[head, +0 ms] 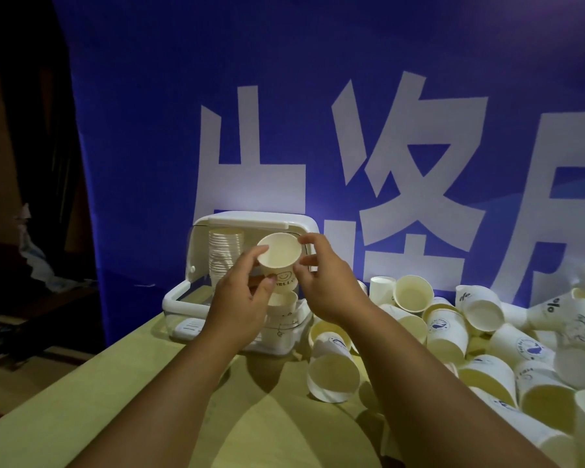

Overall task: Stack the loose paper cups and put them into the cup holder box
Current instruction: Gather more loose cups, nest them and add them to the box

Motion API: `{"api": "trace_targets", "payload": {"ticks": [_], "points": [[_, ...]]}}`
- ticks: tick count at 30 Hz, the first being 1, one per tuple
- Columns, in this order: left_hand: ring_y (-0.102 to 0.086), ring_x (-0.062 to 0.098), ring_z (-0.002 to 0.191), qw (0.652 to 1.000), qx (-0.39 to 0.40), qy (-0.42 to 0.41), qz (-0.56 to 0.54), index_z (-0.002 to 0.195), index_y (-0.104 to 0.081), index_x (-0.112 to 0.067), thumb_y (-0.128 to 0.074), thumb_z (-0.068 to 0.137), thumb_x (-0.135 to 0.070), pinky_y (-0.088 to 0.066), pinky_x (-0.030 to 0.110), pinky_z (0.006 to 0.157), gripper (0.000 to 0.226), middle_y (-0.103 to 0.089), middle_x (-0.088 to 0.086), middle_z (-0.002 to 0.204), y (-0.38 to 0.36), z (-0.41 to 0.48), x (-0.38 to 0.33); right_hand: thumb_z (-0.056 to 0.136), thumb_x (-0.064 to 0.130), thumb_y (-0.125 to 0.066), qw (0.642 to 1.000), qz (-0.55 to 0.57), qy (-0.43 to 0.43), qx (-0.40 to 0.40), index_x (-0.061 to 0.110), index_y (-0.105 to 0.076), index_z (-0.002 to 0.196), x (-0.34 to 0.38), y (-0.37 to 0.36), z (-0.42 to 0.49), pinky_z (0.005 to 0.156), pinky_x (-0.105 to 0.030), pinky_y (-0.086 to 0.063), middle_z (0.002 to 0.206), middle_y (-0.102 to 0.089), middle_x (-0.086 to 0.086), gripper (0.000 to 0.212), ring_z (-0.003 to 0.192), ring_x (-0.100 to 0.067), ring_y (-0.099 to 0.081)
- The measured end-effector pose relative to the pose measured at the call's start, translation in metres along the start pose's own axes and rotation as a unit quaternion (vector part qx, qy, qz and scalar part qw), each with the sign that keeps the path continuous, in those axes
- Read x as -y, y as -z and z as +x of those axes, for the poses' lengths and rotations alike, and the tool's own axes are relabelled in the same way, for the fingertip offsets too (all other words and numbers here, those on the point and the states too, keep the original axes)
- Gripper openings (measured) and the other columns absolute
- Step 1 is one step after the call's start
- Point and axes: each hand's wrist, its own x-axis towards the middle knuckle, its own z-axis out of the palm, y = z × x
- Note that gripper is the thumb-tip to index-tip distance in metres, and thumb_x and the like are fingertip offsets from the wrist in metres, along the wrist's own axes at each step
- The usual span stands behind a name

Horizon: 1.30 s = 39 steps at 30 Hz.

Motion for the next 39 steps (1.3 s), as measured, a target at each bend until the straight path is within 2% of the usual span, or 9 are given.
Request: {"api": "trace_targets", "payload": {"ticks": [5, 11, 17, 22, 24, 26, 29, 35, 39], "points": [[-0.051, 0.018, 0.132, 0.998, 0.013, 0.024, 0.064, 0.154, -0.036, -0.035, -0.053, 0.104, -0.024, -0.05, 0.041, 0.103, 0.054, -0.052, -0.004, 0.149, -0.002, 0.002, 0.01, 0.101, 0.023, -0.053, 0.999, -0.024, -0.01, 0.043, 0.029, -0.038, 0.147, -0.007, -0.007, 0.003, 0.095, -0.032, -0.047, 0.141, -0.056, 0.0, 0.048, 0.125, -0.022, -0.055], [-0.044, 0.019, 0.137, 0.989, 0.065, 0.036, 0.125, 0.159, -0.028, -0.027, -0.042, 0.108, -0.027, -0.045, 0.04, 0.11, 0.052, -0.046, 0.001, 0.154, -0.003, 0.003, 0.016, 0.099, 0.008, -0.053, 0.985, -0.127, -0.019, 0.118, 0.019, -0.049, 0.139, -0.017, -0.01, 0.008, 0.087, -0.026, -0.047, 0.131, -0.06, -0.006, 0.042, 0.112, -0.025, -0.06], [-0.035, 0.018, 0.141, 0.941, 0.151, 0.048, 0.298, 0.157, -0.032, -0.022, -0.032, 0.109, -0.036, -0.026, 0.044, 0.119, 0.05, -0.044, -0.003, 0.154, -0.002, -0.001, 0.015, 0.088, 0.007, -0.069, 0.938, -0.27, -0.037, 0.215, 0.015, -0.054, 0.135, -0.03, -0.013, 0.006, 0.083, -0.024, -0.046, 0.125, -0.062, -0.006, 0.05, 0.099, -0.019, -0.06], [-0.034, 0.017, 0.14, 0.939, 0.153, 0.047, 0.304, 0.152, -0.039, -0.03, -0.041, 0.107, -0.04, -0.024, 0.043, 0.117, 0.047, -0.042, -0.007, 0.152, 0.001, -0.005, 0.009, 0.091, 0.006, -0.065, 0.943, -0.263, -0.036, 0.203, 0.016, -0.052, 0.138, -0.027, -0.005, 0.004, 0.088, -0.026, -0.047, 0.132, -0.059, -0.007, 0.05, 0.106, -0.021, -0.06], [-0.041, 0.016, 0.131, 0.95, 0.119, 0.01, 0.289, 0.136, -0.052, -0.038, -0.056, 0.099, -0.043, -0.033, 0.04, 0.111, 0.038, -0.048, -0.012, 0.138, -0.002, -0.007, 0.002, 0.093, 0.003, -0.06, 0.959, -0.232, -0.053, 0.156, 0.017, -0.052, 0.137, -0.024, 0.009, 0.004, 0.091, -0.028, -0.048, 0.133, -0.058, -0.006, 0.047, 0.112, -0.024, -0.059], [-0.054, 0.011, 0.105, 0.969, 0.117, -0.012, 0.219, 0.101, -0.061, -0.037, -0.069, 0.088, -0.042, -0.05, 0.033, 0.092, 0.016, -0.055, -0.016, 0.109, -0.003, -0.011, -0.011, 0.092, 0.004, -0.062, 0.964, -0.231, -0.072, 0.113, 0.017, -0.058, 0.131, -0.026, 0.022, 0.006, 0.089, -0.028, -0.05, 0.126, -0.06, -0.006, 0.041, 0.104, -0.022, -0.06], [-0.052, 0.006, 0.067, 0.973, 0.189, -0.027, 0.132, 0.074, -0.058, -0.026, -0.079, 0.076, -0.04, -0.052, 0.029, 0.059, 0.025, -0.055, -0.012, 0.073, -0.007, -0.021, -0.027, 0.09, 0.01, -0.068, 0.943, -0.294, -0.099, 0.117, 0.012, -0.063, 0.122, -0.035, 0.034, 0.006, 0.088, -0.027, -0.052, 0.113, -0.064, -0.006, 0.033, 0.096, -0.02, -0.062], [-0.054, 0.007, 0.066, 0.934, 0.308, -0.014, 0.179, 0.079, -0.062, -0.025, -0.082, 0.068, -0.045, -0.051, 0.028, 0.059, 0.031, -0.059, -0.01, 0.075, -0.016, -0.031, -0.036, 0.087, 0.023, -0.073, 0.926, -0.321, -0.117, 0.157, 0.013, -0.069, 0.113, -0.048, 0.035, 0.004, 0.086, -0.028, -0.055, 0.102, -0.068, -0.004, 0.028, 0.092, -0.019, -0.065], [-0.058, 0.01, 0.072, 0.935, 0.296, -0.025, 0.194, 0.076, -0.062, -0.026, -0.078, 0.076, -0.028, -0.052, 0.026, 0.062, 0.015, -0.061, -0.009, 0.078, -0.021, -0.031, -0.034, 0.089, 0.026, -0.07, 0.921, -0.32, -0.114, 0.192, 0.015, -0.069, 0.118, -0.05, 0.03, 0.005, 0.091, -0.032, -0.055, 0.106, -0.069, -0.002, 0.031, 0.095, -0.02, -0.065]]}}
